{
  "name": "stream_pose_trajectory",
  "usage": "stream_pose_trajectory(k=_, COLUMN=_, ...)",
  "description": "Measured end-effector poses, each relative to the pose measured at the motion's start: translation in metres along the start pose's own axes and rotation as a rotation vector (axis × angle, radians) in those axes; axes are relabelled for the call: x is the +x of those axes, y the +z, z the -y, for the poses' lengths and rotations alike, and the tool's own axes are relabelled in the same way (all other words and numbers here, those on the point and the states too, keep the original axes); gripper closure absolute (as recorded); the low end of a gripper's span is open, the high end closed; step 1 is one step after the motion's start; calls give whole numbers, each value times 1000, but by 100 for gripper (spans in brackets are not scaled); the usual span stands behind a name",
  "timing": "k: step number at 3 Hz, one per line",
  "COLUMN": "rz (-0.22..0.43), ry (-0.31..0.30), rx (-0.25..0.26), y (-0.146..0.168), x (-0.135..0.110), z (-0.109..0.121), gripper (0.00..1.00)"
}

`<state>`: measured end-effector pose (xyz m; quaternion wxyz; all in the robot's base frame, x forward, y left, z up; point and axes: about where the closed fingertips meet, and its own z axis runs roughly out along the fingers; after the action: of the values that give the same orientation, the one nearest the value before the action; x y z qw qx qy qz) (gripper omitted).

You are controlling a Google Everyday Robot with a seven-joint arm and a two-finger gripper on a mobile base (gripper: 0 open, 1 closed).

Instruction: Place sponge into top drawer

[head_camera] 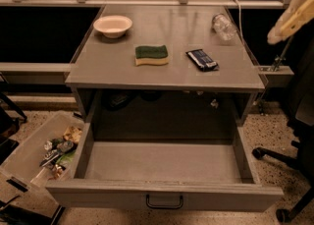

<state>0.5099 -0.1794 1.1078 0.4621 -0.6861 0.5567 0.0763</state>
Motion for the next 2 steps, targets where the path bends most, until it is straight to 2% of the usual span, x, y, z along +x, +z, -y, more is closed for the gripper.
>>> stream_pose_trajectory(k=1, rz=-94, ry=33, rx=14, y=4, x=13, z=12, gripper=0)
stream_pose_trajectory(k=2, rz=-94, ry=33, rx=14, y=4, x=13, z=12, gripper=0)
